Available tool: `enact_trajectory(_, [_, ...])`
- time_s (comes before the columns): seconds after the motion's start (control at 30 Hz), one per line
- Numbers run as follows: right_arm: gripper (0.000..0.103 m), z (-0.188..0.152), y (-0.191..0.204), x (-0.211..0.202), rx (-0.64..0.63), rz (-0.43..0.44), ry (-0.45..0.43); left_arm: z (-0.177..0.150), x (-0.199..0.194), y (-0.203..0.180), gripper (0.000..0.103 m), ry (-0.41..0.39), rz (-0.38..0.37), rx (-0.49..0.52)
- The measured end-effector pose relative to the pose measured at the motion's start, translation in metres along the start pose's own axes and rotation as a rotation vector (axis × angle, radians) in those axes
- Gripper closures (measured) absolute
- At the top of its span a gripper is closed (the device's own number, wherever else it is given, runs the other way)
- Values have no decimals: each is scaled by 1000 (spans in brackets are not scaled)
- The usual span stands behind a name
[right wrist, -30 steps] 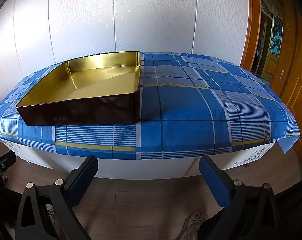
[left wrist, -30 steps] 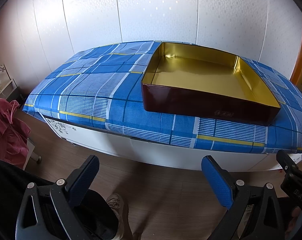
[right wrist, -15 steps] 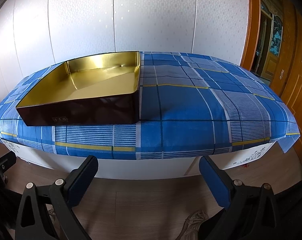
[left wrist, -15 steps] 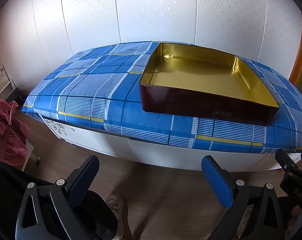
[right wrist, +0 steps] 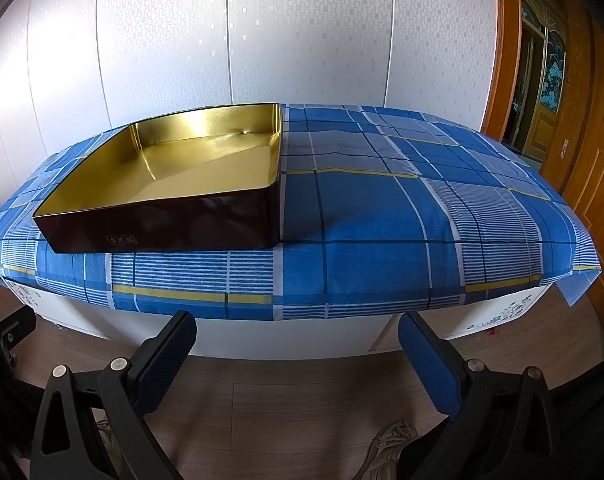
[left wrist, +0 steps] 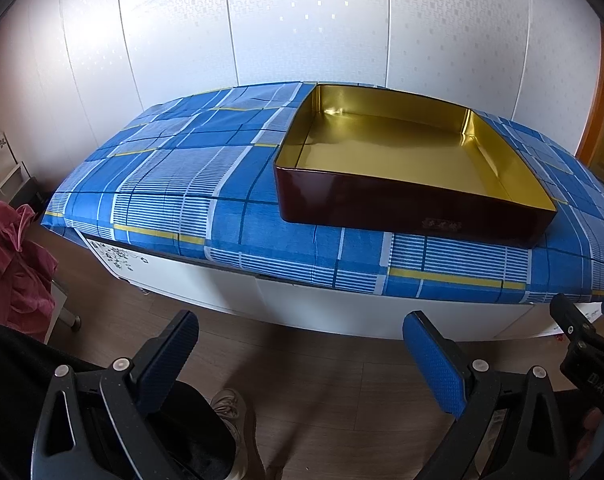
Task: Organize soft objects
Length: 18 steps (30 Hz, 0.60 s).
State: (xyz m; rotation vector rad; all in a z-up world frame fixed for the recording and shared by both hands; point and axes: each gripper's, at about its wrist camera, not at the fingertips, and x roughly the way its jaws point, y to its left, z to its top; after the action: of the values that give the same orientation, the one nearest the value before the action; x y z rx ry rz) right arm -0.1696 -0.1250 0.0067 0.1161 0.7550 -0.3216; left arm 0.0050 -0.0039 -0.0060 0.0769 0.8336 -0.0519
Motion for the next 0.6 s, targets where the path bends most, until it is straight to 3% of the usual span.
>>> enact_trajectory(0.6, [0, 0, 1, 1, -5, 9, 7, -1, 1, -3, 0, 4, -10, 9])
